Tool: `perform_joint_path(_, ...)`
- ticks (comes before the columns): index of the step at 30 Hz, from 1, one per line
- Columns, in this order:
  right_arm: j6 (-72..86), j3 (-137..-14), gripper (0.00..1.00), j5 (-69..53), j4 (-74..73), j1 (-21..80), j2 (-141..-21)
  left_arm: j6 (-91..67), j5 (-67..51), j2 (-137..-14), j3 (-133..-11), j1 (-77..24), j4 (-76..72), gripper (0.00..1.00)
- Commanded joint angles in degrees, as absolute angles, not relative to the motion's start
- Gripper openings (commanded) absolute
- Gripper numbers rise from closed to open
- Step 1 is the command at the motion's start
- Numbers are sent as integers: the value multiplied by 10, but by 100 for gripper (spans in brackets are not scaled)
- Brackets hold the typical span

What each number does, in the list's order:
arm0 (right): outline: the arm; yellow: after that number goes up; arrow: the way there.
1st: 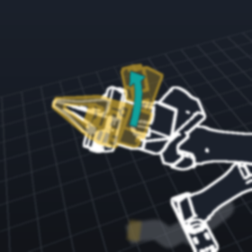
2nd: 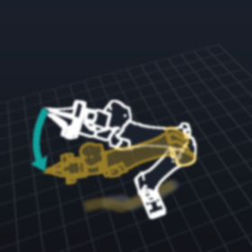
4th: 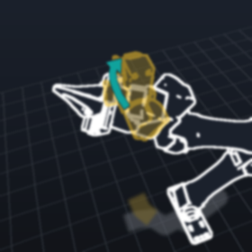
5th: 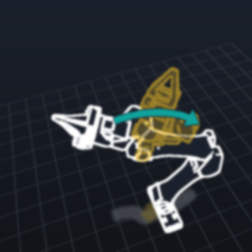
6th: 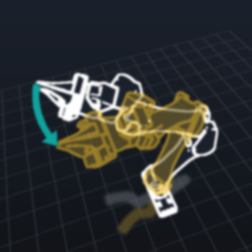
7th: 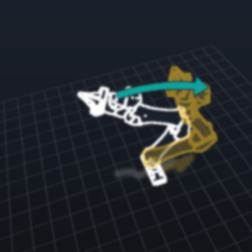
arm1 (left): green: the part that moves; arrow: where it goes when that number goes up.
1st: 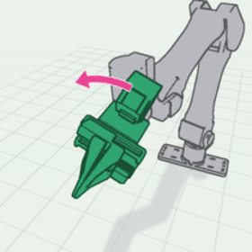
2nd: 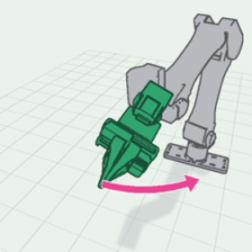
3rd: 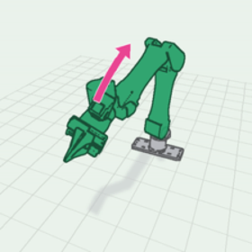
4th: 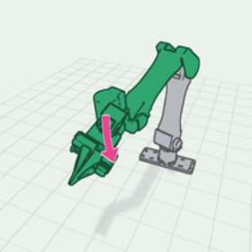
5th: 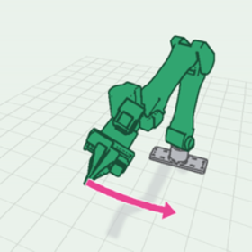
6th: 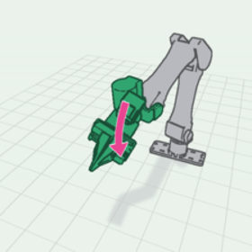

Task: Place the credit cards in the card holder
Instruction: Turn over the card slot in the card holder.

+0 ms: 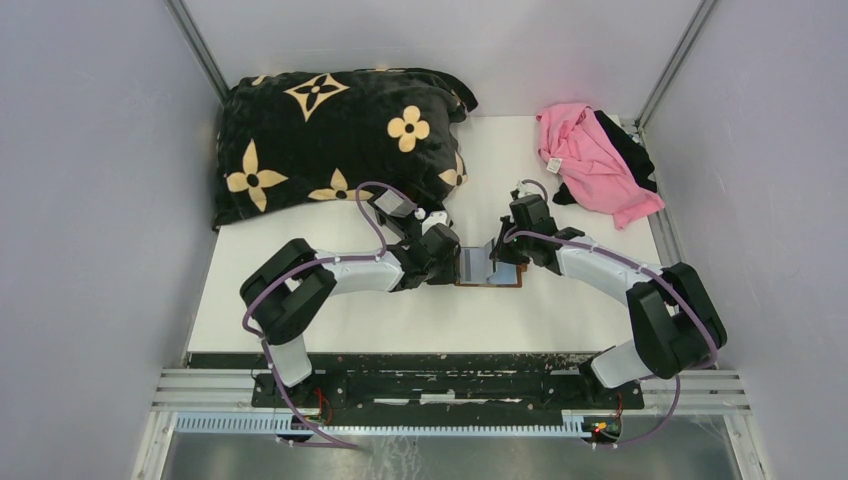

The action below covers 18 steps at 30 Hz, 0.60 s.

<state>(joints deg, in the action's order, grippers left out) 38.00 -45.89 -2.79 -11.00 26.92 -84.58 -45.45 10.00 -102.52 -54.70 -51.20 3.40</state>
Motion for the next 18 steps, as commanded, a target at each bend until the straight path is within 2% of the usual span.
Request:
perform_joint_path(1, 369, -451, 1, -23, -87, 261, -833, -458, 114, -1081, -512, -513, 185, 39)
perform_joint_path(18, 387, -434, 1, -41, -63, 258, -836, -455, 112, -1085, -510, -513, 186, 39)
